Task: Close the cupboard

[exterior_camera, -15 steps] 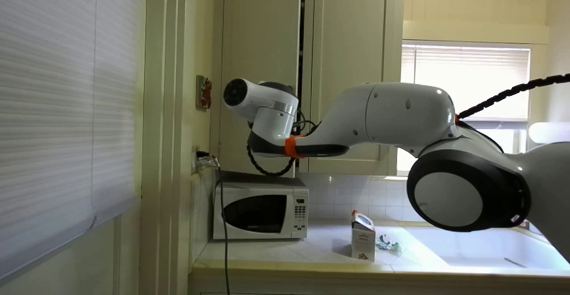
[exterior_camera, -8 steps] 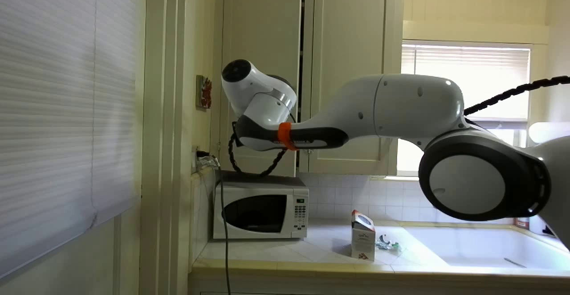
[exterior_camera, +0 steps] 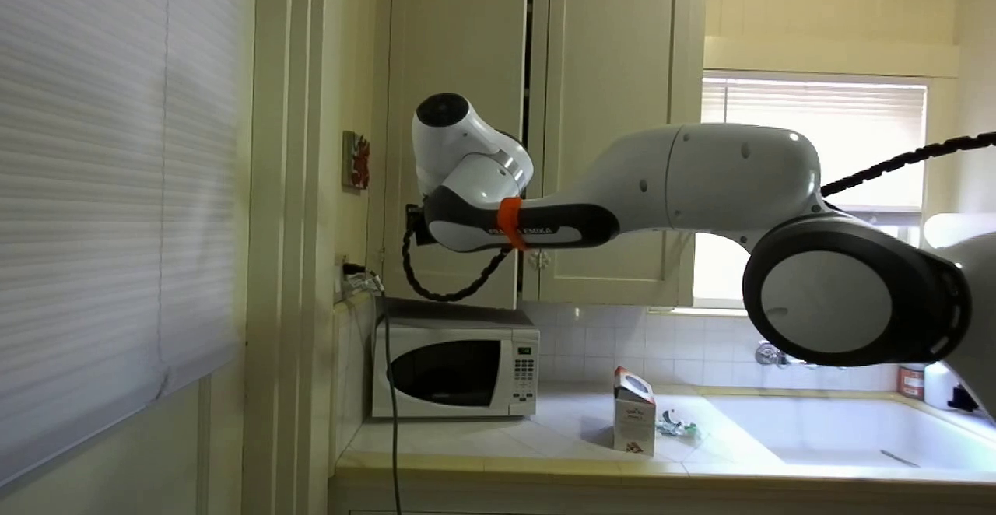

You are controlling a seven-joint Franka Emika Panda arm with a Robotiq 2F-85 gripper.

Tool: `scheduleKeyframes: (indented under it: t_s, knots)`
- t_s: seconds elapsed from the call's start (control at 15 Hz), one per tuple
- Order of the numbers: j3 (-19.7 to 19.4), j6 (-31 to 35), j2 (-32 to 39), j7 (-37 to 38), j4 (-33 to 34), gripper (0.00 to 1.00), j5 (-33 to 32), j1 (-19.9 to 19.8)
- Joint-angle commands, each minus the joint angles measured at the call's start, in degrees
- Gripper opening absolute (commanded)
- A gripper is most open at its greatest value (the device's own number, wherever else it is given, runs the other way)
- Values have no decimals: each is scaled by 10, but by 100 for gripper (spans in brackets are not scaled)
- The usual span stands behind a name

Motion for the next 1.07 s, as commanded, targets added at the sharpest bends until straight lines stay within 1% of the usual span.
scheduleKeyframes:
  t_s: [0.0, 0.2, 0.67, 0.8, 0.87, 1.0]
  knots:
    - [8, 39, 7, -19, -7, 100, -8, 7]
    - [6, 68, 5, -42, -13, 100, 2, -14]
    - [-48, 36, 8, -10, -11, 100, -12, -55]
    - [-64, 14, 10, 1, -7, 100, -12, -60]
    - [-55, 36, 10, -19, -5, 100, -3, -62]
    - [-63, 30, 10, -15, -5, 100, -3, -66]
